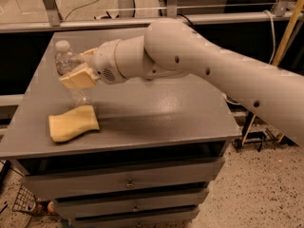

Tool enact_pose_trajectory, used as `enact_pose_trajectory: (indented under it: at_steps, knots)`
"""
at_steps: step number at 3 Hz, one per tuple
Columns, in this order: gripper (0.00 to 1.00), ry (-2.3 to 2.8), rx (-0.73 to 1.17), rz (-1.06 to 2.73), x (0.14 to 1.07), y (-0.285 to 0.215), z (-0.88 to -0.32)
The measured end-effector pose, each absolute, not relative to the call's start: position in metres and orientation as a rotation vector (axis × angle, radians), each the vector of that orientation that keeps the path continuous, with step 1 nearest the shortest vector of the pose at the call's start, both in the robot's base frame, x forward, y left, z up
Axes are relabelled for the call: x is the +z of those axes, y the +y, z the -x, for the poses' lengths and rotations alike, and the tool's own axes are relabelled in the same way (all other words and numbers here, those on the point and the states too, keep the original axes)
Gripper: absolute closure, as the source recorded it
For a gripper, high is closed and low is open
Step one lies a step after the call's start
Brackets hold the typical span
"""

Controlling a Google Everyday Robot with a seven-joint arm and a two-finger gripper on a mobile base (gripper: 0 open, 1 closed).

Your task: Move water bottle near sponge

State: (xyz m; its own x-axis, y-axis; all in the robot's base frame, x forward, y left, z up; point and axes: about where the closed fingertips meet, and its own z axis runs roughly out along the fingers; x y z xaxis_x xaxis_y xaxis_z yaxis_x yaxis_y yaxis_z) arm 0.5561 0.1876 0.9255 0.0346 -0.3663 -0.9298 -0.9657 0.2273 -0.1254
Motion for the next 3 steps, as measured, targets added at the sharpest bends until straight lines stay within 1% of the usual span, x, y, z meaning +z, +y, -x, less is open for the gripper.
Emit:
enact_pose_trajectory:
  at_steps: [1,3]
  knots:
    - [0.80,1.511,0.769,1.314,0.9253,0.1896,-0.5537]
    - [0.34,1.507,0.771,1.321,0.9262,0.1931,-0.5511]
